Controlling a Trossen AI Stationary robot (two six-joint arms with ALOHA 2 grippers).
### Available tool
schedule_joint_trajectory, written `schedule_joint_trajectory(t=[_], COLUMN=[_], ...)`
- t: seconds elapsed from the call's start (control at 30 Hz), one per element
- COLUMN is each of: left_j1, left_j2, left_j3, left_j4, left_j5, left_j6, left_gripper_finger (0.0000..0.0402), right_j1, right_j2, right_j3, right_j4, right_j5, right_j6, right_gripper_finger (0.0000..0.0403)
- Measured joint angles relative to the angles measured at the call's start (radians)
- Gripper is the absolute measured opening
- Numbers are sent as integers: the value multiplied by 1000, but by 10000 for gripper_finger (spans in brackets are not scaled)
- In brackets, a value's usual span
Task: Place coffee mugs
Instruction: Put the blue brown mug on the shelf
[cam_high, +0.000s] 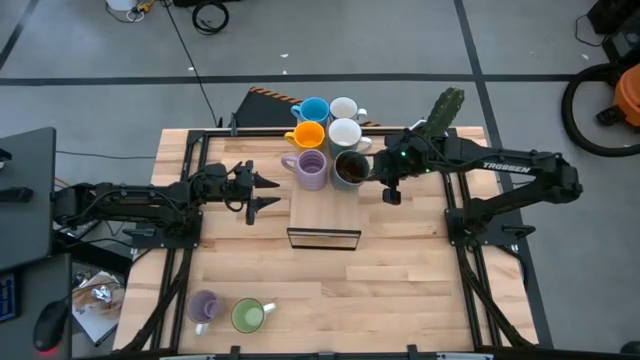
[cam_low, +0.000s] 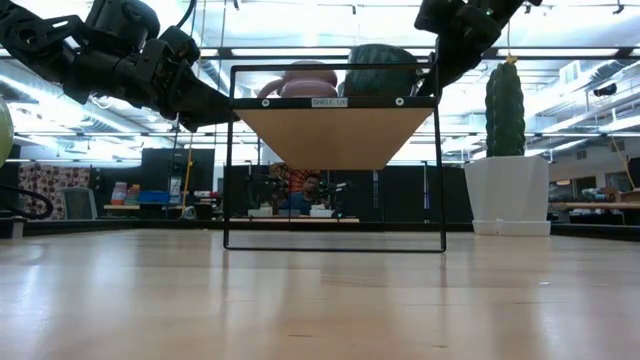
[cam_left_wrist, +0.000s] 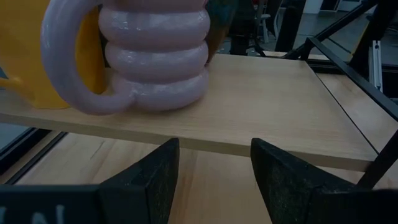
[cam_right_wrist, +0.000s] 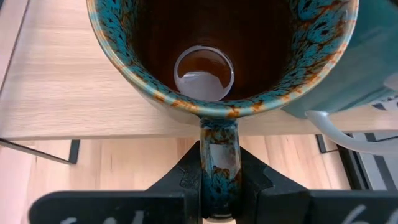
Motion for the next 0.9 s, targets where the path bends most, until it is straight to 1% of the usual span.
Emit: schedule_joint_trajectory(t=[0.2,0.4,0.5,0.6,0.9], left_j1=[0,0,0,0,0], left_j2=[0,0,0,0,0], left_j3=[0,0,0,0,0], left_j4=[1,1,0,0,1], left_j5=[0,0,0,0,0], left_j6=[0,0,-1,-1,-6], left_gripper_finger=[205,205,205,205,205], right_j1=[-19,-21,-21,-21,-21], right_j2=[9,11,11,11,10], right_j3=[0,3,3,3,1], right_j4=[9,30,29,26,39], right_j5=[-9,-6,5,33,38], right_j6=[-7,4,8,9,16], right_gripper_finger=[54,104,117,120,123])
